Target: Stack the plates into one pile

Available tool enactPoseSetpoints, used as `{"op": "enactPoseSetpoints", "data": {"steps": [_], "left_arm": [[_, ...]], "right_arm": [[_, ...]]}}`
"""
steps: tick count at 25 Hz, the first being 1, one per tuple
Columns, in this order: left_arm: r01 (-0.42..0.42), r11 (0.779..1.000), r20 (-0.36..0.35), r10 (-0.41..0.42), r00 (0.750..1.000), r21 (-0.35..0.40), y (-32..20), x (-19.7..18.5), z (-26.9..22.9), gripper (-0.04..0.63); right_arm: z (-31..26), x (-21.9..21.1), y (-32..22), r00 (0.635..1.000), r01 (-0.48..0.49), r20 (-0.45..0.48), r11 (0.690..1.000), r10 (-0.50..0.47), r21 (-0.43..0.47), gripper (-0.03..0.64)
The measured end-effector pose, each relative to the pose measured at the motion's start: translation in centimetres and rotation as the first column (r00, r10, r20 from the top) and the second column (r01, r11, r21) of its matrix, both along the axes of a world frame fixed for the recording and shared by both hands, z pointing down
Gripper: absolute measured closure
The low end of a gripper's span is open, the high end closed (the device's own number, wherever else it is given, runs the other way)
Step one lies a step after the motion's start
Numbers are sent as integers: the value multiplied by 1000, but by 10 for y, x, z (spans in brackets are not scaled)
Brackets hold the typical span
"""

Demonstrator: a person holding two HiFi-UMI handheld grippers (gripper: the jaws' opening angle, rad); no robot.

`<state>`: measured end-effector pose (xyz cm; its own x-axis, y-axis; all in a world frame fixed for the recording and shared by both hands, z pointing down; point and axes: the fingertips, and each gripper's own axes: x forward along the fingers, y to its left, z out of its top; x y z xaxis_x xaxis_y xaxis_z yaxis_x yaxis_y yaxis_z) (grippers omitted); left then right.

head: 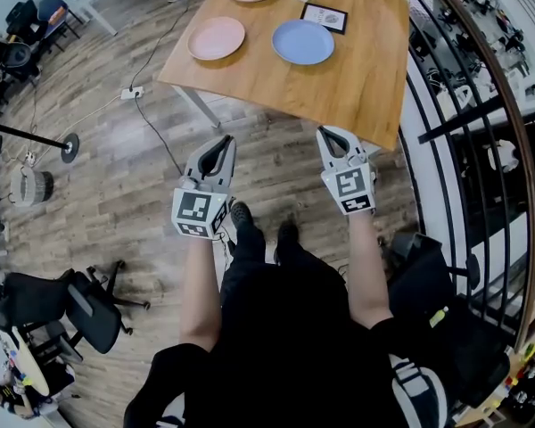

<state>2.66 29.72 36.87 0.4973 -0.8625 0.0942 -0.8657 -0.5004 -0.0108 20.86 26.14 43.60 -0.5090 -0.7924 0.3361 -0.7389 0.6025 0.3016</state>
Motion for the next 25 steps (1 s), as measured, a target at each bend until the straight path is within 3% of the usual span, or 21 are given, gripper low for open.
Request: {"op": "enactPoseSetpoints", "data": {"steps": [12, 16, 20, 25], "left_arm": [[-26, 1000, -40, 26, 999, 16, -2, 7, -4, 552], [-23, 1000, -34, 24, 999, 15, -5, 8, -2, 405], [-17, 1000, -27, 17, 999, 18, -5, 4, 0, 362], [-22, 1000, -33, 23, 999, 19, -5, 3, -2, 347]], "right_arm": [[-3, 6, -1, 1000, -10, -5, 1000, 10, 27, 552], [-7, 6, -4, 1000, -12, 15, 999, 12, 42, 462], [-7, 1, -4, 1000, -10, 22, 999, 9, 51, 369], [-8, 2, -3, 1000, -13, 8, 998, 13, 55, 348]]}}
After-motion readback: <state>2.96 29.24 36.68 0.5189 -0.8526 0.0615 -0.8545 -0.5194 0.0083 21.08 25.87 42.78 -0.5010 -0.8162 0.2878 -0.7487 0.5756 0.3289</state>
